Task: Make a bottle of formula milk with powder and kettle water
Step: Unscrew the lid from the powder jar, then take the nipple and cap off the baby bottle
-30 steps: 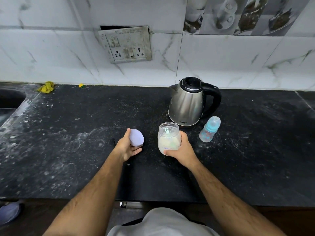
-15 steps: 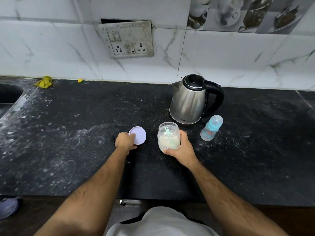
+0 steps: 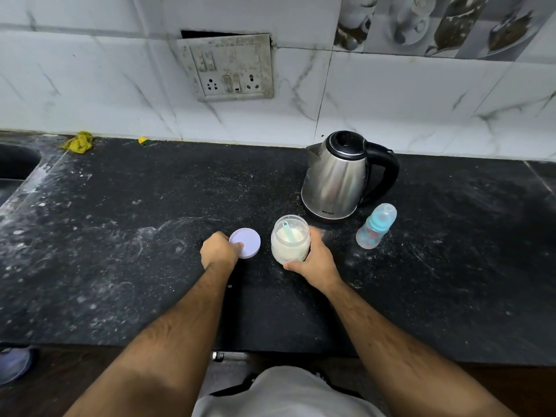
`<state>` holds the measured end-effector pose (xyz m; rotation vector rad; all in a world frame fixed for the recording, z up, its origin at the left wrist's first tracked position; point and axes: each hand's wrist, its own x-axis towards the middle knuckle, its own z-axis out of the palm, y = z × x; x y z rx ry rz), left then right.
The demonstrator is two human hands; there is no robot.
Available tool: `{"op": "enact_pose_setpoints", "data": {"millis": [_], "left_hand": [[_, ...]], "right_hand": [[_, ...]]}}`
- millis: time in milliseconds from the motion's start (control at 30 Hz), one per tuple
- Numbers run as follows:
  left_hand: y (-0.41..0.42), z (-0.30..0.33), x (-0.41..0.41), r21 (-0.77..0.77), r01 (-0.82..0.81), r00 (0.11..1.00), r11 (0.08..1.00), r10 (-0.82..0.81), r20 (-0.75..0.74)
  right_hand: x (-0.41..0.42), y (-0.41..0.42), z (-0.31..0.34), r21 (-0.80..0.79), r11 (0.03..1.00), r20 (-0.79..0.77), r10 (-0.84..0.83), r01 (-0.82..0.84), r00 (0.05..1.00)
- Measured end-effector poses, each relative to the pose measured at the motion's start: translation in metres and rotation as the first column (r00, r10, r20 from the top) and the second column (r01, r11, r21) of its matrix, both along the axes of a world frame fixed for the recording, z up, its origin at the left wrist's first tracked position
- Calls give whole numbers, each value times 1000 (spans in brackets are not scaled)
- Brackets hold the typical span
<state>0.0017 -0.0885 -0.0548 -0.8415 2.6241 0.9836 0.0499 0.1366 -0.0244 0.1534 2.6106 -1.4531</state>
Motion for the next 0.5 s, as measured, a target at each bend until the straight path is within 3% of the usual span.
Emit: {"op": "enact_pose_setpoints", "data": {"millis": [200, 500], "left_hand": [[-3, -6, 3, 72, -18, 999, 997, 21, -45], [0, 0, 31, 46, 7, 982, 999, 1, -188]], "right_hand": [[-4, -7, -1, 46, 999, -9, 14, -13, 1000], [-4, -3, -10, 137, 990, 12, 22, -23, 1000]]}}
